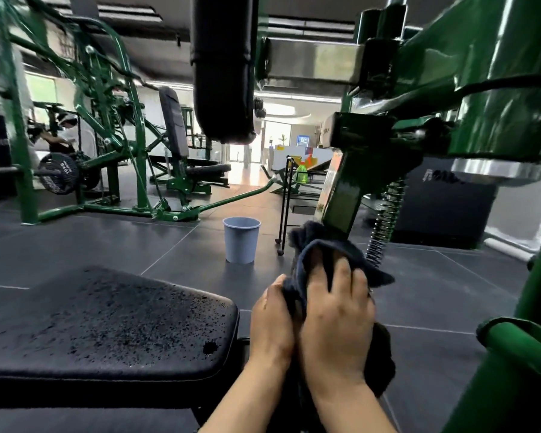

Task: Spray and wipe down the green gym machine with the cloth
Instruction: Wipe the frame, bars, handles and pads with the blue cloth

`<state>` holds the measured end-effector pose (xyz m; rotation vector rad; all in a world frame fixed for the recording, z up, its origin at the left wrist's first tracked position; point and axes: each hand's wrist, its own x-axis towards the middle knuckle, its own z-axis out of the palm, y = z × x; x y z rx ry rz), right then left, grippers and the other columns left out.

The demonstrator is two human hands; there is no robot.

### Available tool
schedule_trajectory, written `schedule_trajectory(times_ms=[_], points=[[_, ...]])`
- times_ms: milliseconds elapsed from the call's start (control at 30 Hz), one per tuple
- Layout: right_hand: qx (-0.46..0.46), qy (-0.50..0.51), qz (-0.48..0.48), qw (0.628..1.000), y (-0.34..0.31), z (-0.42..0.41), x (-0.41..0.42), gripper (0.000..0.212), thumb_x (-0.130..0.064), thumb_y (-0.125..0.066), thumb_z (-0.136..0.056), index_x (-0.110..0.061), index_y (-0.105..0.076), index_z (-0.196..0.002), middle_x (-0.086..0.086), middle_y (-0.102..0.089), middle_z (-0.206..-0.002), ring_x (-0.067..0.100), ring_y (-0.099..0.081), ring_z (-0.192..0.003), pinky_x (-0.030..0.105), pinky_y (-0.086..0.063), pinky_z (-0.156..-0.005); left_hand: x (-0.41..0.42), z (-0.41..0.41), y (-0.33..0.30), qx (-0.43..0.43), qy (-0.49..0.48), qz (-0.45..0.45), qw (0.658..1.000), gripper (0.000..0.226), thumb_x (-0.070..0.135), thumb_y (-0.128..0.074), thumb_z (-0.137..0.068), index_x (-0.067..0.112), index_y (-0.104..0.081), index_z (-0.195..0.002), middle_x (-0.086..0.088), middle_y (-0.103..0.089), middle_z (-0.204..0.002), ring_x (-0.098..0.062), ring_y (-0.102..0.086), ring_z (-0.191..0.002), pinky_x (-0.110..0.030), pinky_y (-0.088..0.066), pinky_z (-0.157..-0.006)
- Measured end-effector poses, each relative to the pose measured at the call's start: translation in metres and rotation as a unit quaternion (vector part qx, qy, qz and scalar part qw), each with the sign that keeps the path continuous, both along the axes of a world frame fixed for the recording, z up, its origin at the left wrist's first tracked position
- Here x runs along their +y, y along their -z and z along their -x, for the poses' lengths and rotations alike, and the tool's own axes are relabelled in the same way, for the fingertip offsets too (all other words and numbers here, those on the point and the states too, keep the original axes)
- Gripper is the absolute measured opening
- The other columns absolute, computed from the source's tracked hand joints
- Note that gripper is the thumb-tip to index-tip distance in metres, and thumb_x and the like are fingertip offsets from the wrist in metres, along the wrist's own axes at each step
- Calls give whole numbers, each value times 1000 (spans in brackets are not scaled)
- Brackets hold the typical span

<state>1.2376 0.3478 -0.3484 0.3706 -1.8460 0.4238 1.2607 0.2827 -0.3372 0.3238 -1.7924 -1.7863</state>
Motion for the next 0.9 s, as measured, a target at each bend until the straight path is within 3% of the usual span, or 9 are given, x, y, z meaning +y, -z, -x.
schedule_trajectory(times_ms=[167,300,367,433,500,567,667,800,900], points=[[10,-76,-33,997,9,1,18,34,-15,-47,-81,-11,-48,-115,18,-47,-111,36,-45,-95,47,-54,-68,-7,-7,-15,-18,111,-56,992,48,21,-46,-94,21,-65,-49,10,-62,-54,-14,-51,-62,-32,-39,-63],[13,-88,41,995,-65,3,34,48,-16,-69,-71,-10,-53,-116,20,-53,-117,36,-47,-103,47,-51,-82,-14,19,-47,13,152,-54,987,35,31,-46,-97,18,-68,-73,8,-71,-74,-2,-62,-70,-14,-45,-57],[8,-65,53,996,-102,8,34,45,-13,-74,-69,-5,-59,-111,20,-54,-117,41,-52,-101,48,-51,-80,-18,42,-59,21,168,-34,985,32,39,-49,-91,18,-69,-77,6,-73,-82,-7,-65,-81,-21,-50,-74],[18,-23,13,999,-111,10,32,49,-14,-77,-64,-4,-60,-109,21,-56,-115,41,-51,-98,47,-52,-76,-16,53,-63,18,203,-19,979,35,49,-50,-77,22,-71,-86,-2,-73,-97,-20,-65,-102,-43,-47,-98],[17,-2,-16,1000,-94,10,28,56,-13,-80,-61,-5,-55,-110,23,-58,-111,38,-47,-99,48,-53,-75,-16,59,-59,20,246,-7,969,33,51,-51,-73,31,-71,-90,-2,-71,-107,-21,-61,-111,-46,-42,-105],[17,9,-22,1000,-65,5,22,52,-12,-73,-64,-9,-48,-110,24,-59,-106,37,-44,-98,50,-54,-73,-18,56,-61,32,244,-7,969,26,43,-47,-87,29,-69,-86,0,-70,-101,-16,-62,-102,-31,-46,-98],[-3,30,-57,998,-29,-6,12,38,-17,-53,-67,-14,-48,-105,15,-52,-106,34,-44,-90,41,-54,-59,-28,61,-59,-6,319,-112,941,51,26,-28,-105,14,-69,-77,-3,-68,-74,-11,-65,-67,-16,-50,-62],[-128,33,-118,984,-34,-23,12,63,-15,-84,-45,-15,-58,-103,12,-58,-99,31,-50,-83,37,-51,-51,-31,50,-71,-6,345,-178,922,56,35,-15,-105,-4,-55,-105,-18,-66,-89,-21,-66,-75,-20,-53,-62],[-108,53,-111,986,-84,-41,12,63,-9,-88,-41,-12,-69,-101,11,-64,-99,32,-61,-84,38,-53,-61,-34,40,-78,-12,368,-149,918,48,24,-21,-106,2,-58,-85,-7,-69,-66,-10,-66,-56,-14,-48,-48]])
